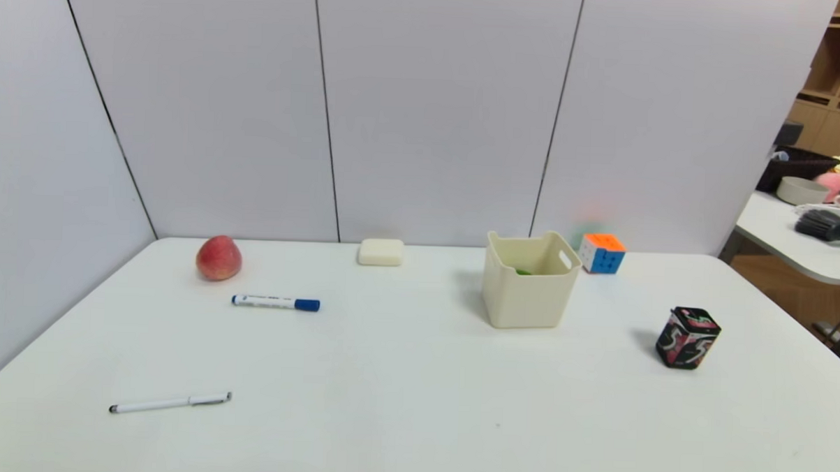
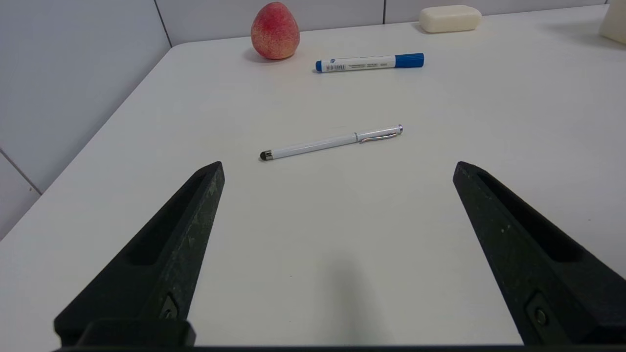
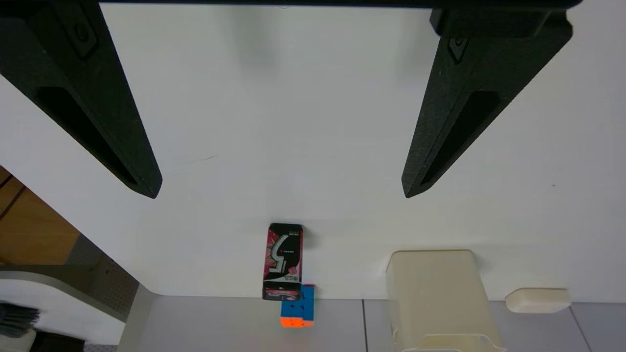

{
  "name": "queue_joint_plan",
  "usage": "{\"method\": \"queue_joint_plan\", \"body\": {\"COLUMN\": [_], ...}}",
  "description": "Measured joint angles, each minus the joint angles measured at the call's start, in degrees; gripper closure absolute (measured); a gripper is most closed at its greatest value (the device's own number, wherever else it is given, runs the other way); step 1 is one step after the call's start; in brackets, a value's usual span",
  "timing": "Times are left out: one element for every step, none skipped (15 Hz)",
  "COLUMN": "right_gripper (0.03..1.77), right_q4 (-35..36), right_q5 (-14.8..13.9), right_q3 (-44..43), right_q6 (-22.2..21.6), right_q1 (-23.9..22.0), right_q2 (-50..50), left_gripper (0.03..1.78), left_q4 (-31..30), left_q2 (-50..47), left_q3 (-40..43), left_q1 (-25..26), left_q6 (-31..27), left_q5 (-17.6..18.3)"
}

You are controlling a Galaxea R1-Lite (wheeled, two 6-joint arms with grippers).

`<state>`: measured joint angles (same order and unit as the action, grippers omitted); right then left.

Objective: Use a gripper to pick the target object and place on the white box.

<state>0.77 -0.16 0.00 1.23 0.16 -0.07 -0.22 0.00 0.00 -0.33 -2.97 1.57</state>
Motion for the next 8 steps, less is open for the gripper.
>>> {"method": "queue_joint_plan", "body": {"right_gripper": [0.1, 0.1, 0.1, 0.1, 0.11, 0.11, 0.11, 0.11], "right_q4": [0.0, -0.02, 0.0, -0.02, 0.0, 0.0, -0.02, -0.04], "right_q5": [-0.02, -0.05, -0.15, -0.3, -0.35, -0.37, -0.37, -0.17], "right_q3": [0.0, 0.0, 0.0, 0.0, 0.0, 0.0, 0.0, 0.0], "right_q6": [0.04, 0.04, 0.0, -0.02, -0.05, -0.02, 0.0, 0.26], "right_q1": [0.0, 0.0, 0.0, 0.0, 0.0, 0.0, 0.0, 0.0], "right_q2": [0.0, 0.0, 0.0, 0.0, 0.0, 0.0, 0.0, 0.0], "left_gripper": [0.12, 0.12, 0.12, 0.12, 0.12, 0.12, 0.12, 0.12], "left_q4": [-0.02, -0.02, 0.0, -0.02, 0.0, -0.02, -0.02, 0.0], "left_q2": [0.0, 0.0, 0.0, 0.0, 0.0, 0.0, 0.0, 0.0], "left_q3": [0.0, 0.0, 0.0, 0.0, 0.0, 0.0, 0.0, 0.0], "left_q1": [-0.02, -0.02, -0.02, -0.02, 0.0, 0.0, 0.0, 0.0], "left_q6": [0.0, 0.0, 0.0, 0.0, 0.0, 0.0, 0.02, 0.0], "left_q5": [0.0, 0.0, 0.0, 0.0, 0.02, 0.0, 0.02, 0.0]}}
